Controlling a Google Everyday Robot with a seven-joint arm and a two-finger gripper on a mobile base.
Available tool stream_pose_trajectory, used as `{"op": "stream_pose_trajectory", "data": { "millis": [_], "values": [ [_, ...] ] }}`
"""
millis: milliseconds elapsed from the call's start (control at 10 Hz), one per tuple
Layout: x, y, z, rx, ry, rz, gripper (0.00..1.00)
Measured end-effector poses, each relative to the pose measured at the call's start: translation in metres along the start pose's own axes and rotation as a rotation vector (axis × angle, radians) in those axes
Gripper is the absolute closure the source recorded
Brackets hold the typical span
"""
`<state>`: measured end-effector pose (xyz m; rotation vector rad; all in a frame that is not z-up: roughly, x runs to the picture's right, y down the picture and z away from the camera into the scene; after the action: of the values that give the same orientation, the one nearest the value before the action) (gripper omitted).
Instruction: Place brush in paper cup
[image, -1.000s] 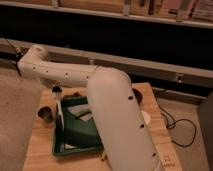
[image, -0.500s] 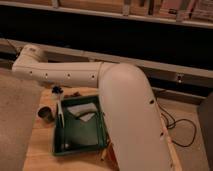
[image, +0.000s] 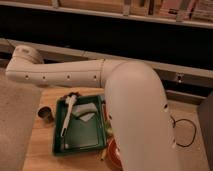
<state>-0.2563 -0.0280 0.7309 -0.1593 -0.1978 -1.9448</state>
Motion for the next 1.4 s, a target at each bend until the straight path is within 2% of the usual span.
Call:
{"op": "stream_pose_trajectory", "data": {
  "millis": [100,200,300,400,700,800,900,1000,1100,1400],
  "values": [
    [-0.002,0.002,-0.003,-0.003,0.004,0.004,1.00],
    [-0.006,0.005,-0.002,-0.001,-0.003,0.016,0.95],
    [-0.010,0.007,0.002,0.010,-0.010,0.033,0.88],
    [-0.020,0.010,0.013,0.032,-0.023,0.066,0.76],
    [-0.059,0.015,0.052,0.089,-0.035,0.197,0.48],
    [-0.078,0.015,0.069,0.122,-0.028,0.272,0.36],
    [-0.088,0.014,0.077,0.135,-0.025,0.311,0.29],
    [-0.108,0.012,0.089,0.163,-0.013,0.396,0.21],
    [-0.120,0.010,0.092,0.176,-0.002,0.448,0.20],
    [-0.139,0.010,0.089,0.178,0.013,0.519,0.20]
  ]
}}
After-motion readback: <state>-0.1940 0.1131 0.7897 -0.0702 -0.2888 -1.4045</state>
